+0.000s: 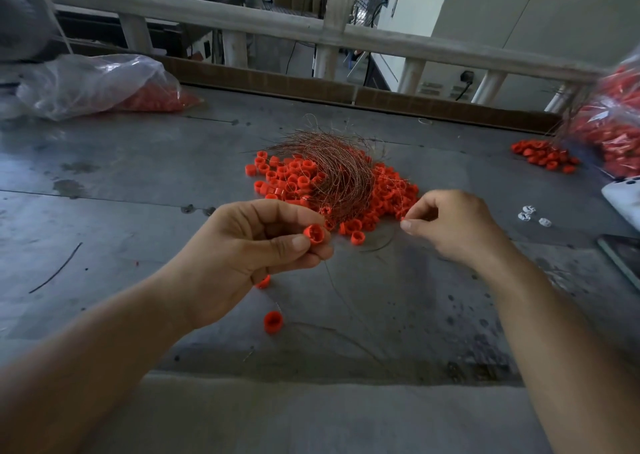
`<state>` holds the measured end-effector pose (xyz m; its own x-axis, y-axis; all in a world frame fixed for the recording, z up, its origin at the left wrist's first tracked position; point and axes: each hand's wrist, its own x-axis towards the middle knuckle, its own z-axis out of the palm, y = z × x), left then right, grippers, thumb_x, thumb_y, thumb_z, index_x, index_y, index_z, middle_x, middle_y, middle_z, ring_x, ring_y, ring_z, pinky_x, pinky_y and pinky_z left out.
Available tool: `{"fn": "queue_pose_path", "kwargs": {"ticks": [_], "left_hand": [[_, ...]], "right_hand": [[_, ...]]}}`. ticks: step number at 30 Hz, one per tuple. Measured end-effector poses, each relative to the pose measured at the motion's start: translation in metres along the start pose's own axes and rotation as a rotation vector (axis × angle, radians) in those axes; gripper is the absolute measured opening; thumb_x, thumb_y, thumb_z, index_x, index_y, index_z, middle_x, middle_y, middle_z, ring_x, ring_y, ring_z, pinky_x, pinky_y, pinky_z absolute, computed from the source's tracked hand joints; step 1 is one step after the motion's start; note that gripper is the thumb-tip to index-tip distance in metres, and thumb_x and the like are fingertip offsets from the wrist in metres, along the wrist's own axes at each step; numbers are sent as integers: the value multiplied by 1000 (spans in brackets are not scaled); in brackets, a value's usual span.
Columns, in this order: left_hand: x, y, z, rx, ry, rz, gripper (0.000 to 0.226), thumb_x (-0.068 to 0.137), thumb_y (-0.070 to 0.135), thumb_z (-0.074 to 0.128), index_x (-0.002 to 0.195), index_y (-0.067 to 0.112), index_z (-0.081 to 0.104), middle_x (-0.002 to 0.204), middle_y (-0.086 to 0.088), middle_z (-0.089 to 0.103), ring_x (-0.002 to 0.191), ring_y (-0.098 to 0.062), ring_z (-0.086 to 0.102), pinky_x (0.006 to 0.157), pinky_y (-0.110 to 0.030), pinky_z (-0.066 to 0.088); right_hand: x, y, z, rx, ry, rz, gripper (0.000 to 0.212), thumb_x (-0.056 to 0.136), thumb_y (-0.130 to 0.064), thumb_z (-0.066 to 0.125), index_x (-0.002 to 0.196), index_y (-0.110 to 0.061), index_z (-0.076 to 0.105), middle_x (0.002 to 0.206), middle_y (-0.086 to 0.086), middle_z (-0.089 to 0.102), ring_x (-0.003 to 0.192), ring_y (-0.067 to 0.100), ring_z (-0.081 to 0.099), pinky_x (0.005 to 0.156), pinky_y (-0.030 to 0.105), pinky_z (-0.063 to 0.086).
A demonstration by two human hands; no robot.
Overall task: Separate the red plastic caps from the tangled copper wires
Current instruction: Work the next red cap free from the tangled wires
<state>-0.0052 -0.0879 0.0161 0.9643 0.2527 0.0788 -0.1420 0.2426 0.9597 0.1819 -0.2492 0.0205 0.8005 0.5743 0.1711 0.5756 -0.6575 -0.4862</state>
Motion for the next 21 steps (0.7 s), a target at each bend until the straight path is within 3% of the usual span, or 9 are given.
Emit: {"fn": "queue_pose_path", "kwargs": {"ticks": [4,7,15,21], "left_hand": [[0,-1,4,31,29,-7,23,60,5,61,75,13,75,77,-9,72,74,-18,70,63,-20,55],[0,-1,5,43,53,-7,22,59,4,61,75,11,75,77,-10,72,74,-19,71,63,-20,55],[3,-1,5,72,83,22,27,58,6,62,80,13,75,78,-9,73,74,-19,71,63,-18,54],[3,-2,6,109,113,48,28,58,6,61,78,18,76,76,-7,73,72,-17,71,62,-17,53]], "right_hand": [[-15,-27,-6,686,-145,-107,23,65,-6,74,77,-21,62,74,-5,66,73,8,64,70,18,52],[-28,-43,-2,928,-274,-179,26,59,-11,67,83,-19,66,73,-5,69,75,7,65,70,19,54],[-40,-57,10,926,-302,-261,22,61,-16,67,83,-21,68,69,0,68,65,13,67,61,21,55],[-43,-60,15,847,-232,-317,19,66,-18,68,83,-26,68,72,-4,68,70,9,66,66,19,54]]}}
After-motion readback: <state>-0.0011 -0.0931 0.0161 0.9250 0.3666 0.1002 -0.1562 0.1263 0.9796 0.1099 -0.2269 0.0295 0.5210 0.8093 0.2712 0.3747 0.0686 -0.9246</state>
